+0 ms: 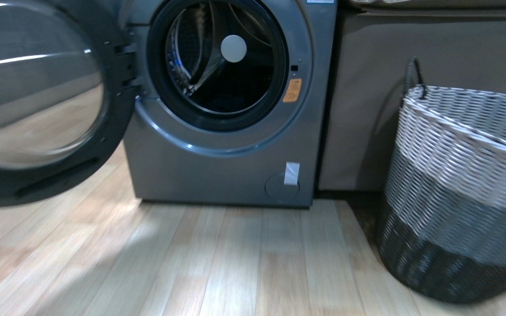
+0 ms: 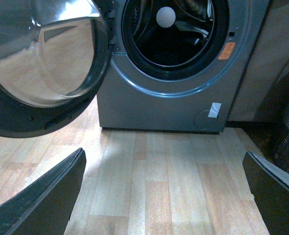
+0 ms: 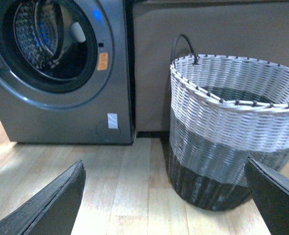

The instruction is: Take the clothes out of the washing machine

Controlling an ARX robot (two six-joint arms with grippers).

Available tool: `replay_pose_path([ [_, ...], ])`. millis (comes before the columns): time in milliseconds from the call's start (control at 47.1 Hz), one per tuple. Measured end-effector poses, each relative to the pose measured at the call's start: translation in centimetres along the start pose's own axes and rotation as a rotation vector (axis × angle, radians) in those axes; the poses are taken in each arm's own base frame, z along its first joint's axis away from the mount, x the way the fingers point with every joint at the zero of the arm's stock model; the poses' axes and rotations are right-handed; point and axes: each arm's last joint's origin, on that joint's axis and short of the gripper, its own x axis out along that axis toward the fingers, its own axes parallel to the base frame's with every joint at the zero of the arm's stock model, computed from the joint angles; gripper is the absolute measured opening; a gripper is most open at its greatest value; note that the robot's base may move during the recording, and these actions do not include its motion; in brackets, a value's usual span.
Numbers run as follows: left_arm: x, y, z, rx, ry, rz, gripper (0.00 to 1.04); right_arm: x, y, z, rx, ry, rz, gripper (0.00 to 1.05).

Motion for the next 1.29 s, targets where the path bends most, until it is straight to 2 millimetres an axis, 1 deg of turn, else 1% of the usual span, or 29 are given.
replay_pose_path([
  [1295, 0.0, 0.0, 0.01, 0.0, 0.0, -0.001, 0.98, 0.0, 0.0, 0.01, 0.0, -0.001, 0.0, 0.97],
])
